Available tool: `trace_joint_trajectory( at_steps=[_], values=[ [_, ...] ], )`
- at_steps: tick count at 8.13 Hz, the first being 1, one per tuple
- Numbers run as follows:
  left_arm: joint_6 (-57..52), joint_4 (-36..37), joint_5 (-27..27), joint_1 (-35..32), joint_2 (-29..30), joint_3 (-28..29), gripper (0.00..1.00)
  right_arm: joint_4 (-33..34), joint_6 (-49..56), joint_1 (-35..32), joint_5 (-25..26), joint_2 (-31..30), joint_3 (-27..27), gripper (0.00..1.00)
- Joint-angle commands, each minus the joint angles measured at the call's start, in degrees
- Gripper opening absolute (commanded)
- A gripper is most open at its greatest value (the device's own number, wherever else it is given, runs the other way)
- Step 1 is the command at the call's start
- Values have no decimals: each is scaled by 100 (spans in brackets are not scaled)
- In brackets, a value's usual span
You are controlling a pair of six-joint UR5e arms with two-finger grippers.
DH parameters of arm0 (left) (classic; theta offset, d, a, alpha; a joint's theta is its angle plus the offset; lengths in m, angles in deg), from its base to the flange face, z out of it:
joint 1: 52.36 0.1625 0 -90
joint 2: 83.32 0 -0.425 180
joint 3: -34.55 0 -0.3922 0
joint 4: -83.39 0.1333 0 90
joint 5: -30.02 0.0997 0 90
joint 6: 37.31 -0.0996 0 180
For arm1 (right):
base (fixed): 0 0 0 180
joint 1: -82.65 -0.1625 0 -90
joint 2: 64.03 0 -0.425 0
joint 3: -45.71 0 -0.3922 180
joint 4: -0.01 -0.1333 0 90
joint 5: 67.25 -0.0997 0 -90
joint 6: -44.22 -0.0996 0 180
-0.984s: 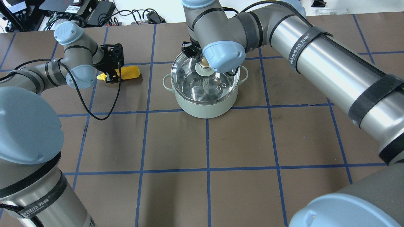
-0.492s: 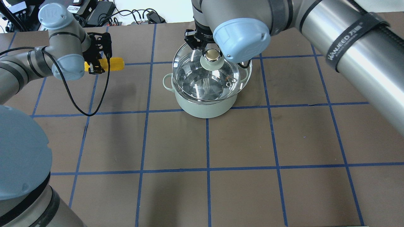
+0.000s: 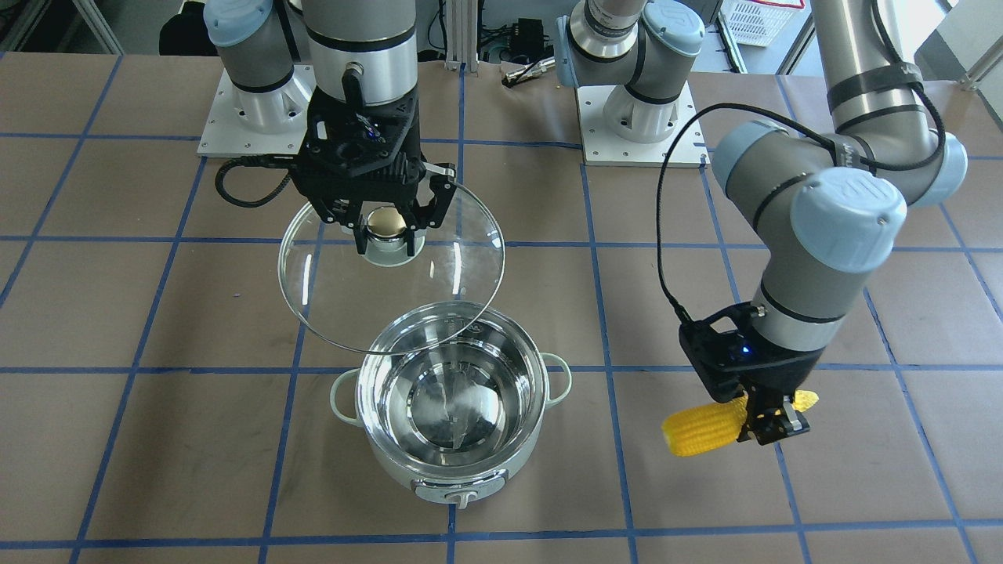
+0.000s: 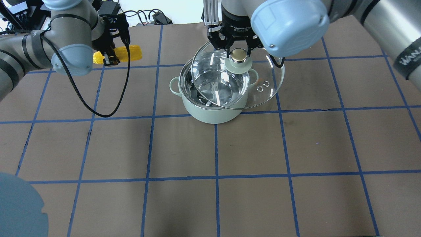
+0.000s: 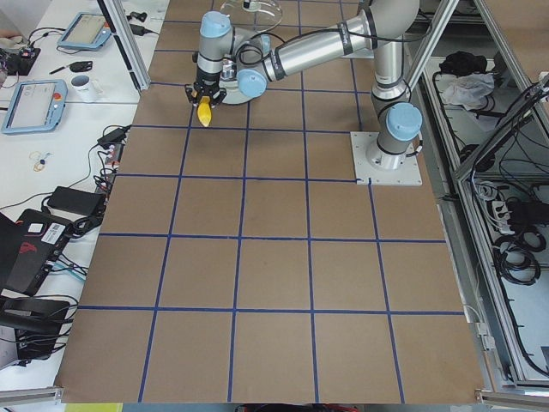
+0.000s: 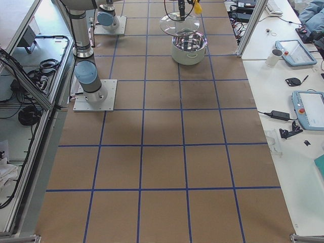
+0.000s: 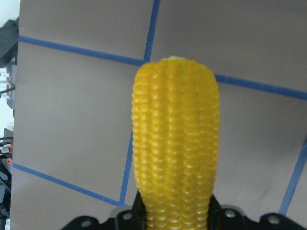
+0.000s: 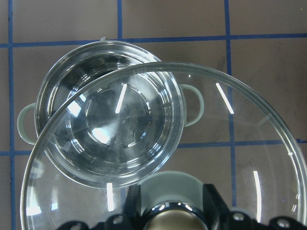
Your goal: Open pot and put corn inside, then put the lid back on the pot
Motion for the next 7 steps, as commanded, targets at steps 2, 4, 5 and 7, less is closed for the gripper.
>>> trace_joint_trajectory(
  at_steps=[2, 4, 5, 7],
  values=[
    [1654, -26, -78, -1216, -290, 7, 0, -539, 1532, 1250, -252, -408, 57, 43],
    [2270, 0, -61, -1771, -256, 7, 0, -733, 2283, 1796, -322, -487, 57, 43],
    [2430, 18, -70, -1921, -177, 16, 0, -795, 2284, 1842, -462, -514, 66, 43],
    [2528, 53, -375, -2176, -132, 7, 0, -804, 2285, 1842, -464, -514, 75, 43]
  ],
)
